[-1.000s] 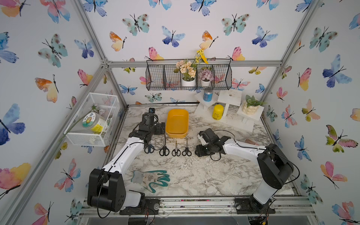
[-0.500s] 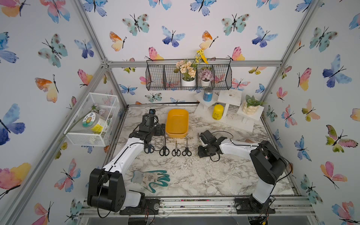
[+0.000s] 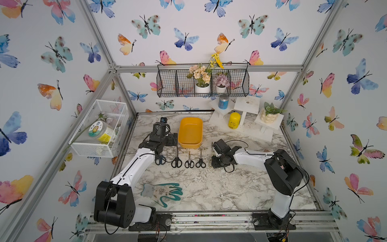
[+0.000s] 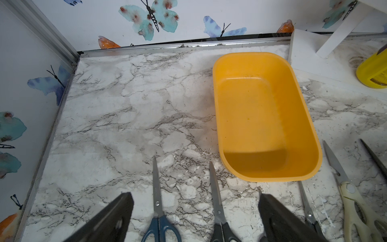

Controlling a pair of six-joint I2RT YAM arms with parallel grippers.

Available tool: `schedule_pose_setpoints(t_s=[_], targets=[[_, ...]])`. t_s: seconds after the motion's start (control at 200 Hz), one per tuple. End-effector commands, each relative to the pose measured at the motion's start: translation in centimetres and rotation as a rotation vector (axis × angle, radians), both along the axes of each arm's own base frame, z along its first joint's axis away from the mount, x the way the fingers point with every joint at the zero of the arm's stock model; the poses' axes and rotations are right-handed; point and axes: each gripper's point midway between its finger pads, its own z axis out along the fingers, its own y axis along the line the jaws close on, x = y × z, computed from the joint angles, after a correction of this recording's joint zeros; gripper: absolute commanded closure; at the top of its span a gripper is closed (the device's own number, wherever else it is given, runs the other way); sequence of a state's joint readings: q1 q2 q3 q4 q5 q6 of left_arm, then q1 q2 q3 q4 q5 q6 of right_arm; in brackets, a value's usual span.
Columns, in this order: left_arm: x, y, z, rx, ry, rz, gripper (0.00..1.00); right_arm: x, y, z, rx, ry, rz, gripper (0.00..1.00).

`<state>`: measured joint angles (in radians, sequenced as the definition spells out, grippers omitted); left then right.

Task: Take the scissors out of the storage box
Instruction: Adjust the scissors at the center of the board, then reset both arms

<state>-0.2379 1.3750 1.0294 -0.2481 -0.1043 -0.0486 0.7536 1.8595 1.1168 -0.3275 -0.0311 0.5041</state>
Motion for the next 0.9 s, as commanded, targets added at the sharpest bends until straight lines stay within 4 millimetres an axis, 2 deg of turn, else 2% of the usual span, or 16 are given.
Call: schedule_pose_setpoints(t_s=[0.0,0.165,0.315,0.435,0.581,0.681,0.796,0.851,0.896], targets=[[-0.8,-0.6,0.1,-0.013,0.008,-0.035,0.01,0.3,-0.3,-0.8,-0.054,-0.013,0.014,0.57],[-0.9,-0.4,-0.1,-0.007,0.009,-0.032,0.01,0.4,-0.4,-0.7,-0.066,-0.014,0.020,0.56],[-0.8,-0.5,0.2,-0.009,0.002,-0.034,0.01,1.0,-0.2,0.9,-0.048,-0.051,0.008,0.40],[-0.6,-0.5,0.9,-0.014,-0.011,-0.035,0.01,1.8,0.5,2.8,-0.027,-0.079,0.011,0.34],[-0.5,-0.5,1.4,-0.013,-0.019,-0.032,0.01,2.6,1.3,5.6,0.011,-0.118,0.013,0.33],[-0.4,-0.2,1.5,-0.005,-0.021,-0.015,0.01,3.2,1.5,8.3,0.033,-0.169,0.010,0.30],[-0.2,0.8,1.2,-0.012,-0.029,0.022,0.01,4.6,0.6,11.7,0.032,-0.311,0.003,0.14],[0.0,1.7,1.0,-0.025,-0.039,0.048,0.01,5.7,-0.6,13.1,0.013,-0.401,-0.023,0.02],[0.1,2.5,0.6,-0.028,-0.041,0.069,0.01,6.7,-2.0,13.9,0.011,-0.452,-0.052,0.01]])
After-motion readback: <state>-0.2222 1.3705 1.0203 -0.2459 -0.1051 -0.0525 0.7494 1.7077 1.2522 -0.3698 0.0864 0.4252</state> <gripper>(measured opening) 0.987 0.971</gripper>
